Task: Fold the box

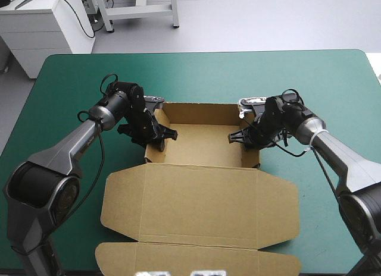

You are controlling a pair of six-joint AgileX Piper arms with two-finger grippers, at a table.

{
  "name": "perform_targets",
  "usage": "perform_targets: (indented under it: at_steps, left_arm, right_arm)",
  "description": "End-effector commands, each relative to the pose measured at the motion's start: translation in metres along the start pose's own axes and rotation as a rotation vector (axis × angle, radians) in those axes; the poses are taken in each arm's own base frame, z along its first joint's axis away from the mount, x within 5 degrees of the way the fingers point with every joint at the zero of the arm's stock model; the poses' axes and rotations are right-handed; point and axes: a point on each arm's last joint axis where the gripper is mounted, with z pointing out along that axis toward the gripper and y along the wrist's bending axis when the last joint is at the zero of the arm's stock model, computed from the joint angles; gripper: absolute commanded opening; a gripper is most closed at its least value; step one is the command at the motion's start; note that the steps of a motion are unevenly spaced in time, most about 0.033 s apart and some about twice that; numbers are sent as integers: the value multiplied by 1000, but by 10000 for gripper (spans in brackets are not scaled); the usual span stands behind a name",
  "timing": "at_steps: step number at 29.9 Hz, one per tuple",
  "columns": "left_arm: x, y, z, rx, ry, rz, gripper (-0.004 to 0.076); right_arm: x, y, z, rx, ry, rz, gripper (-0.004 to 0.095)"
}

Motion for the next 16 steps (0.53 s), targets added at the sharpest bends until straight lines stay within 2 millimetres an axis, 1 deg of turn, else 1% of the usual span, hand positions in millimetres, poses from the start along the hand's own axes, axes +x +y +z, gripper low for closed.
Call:
perform_targets:
  at_steps: [1,6,10,16]
  left_arm:
    - [-2,-11,-39,29,-89,25,359]
    - [-8,-15,-64,11,-136,52,359]
    - [-13,-18,-83,-1,-203,69,359]
    - [-18,-23,-108,5,-292,86,359]
  right_arm:
    - [-9,-1,-31,39,-85,-49,383]
    - [-17,-1,-48,72,-95,-61,389]
    - [-24,0,-61,73,-132,-66,452]
    - [-34,1,-84,98,-178,-79,454]
